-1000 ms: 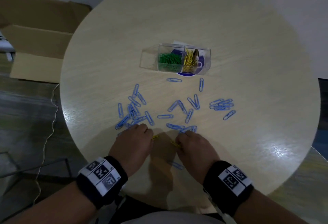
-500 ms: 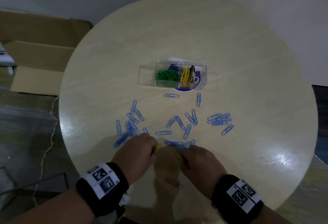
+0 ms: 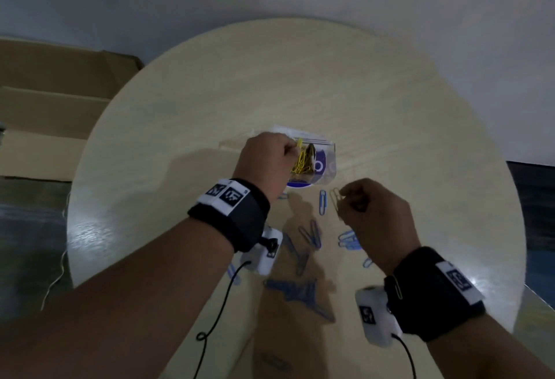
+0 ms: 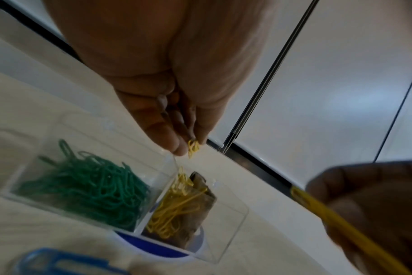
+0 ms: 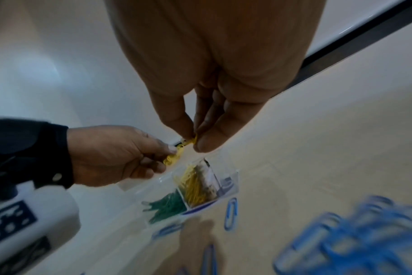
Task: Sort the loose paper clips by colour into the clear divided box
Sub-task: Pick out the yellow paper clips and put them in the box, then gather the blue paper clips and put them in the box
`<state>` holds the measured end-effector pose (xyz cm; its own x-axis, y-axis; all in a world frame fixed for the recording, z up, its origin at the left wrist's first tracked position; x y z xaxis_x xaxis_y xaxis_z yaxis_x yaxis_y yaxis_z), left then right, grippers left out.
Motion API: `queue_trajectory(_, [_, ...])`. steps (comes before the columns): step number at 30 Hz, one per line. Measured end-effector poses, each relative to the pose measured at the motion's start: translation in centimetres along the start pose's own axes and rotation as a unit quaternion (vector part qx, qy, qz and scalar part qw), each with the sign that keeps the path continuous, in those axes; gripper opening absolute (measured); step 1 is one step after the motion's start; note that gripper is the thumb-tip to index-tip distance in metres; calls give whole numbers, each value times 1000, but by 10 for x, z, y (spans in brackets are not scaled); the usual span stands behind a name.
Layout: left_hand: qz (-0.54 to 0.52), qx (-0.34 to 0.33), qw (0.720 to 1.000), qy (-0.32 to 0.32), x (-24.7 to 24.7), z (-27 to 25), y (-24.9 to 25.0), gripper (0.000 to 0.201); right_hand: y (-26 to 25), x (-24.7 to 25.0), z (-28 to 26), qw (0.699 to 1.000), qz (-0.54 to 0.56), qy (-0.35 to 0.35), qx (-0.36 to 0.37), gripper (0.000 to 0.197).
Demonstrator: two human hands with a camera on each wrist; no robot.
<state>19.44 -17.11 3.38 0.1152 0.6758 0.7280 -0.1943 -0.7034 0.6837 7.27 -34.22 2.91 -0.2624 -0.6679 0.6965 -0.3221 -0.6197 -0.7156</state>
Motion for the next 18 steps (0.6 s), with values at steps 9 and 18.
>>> queue_trajectory(9, [-42, 46, 996, 61, 14, -17, -24, 22, -35, -31, 65, 998, 52, 18, -16, 9])
queue_trajectory(18, [140, 132, 981, 22, 83, -107, -118, 19, 11, -2, 40, 994, -93, 39, 36, 19])
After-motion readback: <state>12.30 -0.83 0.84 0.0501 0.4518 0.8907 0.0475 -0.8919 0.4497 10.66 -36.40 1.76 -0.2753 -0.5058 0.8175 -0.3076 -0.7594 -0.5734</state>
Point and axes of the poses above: each hand's wrist, its own z-axis towards the middle knuckle, its own x-axis out of the back of the hand, y = z × x, the point moved 5 cm from there along z, towards the middle knuckle, and after that the axes turned 7 degrees about y, right-handed, at the moved point
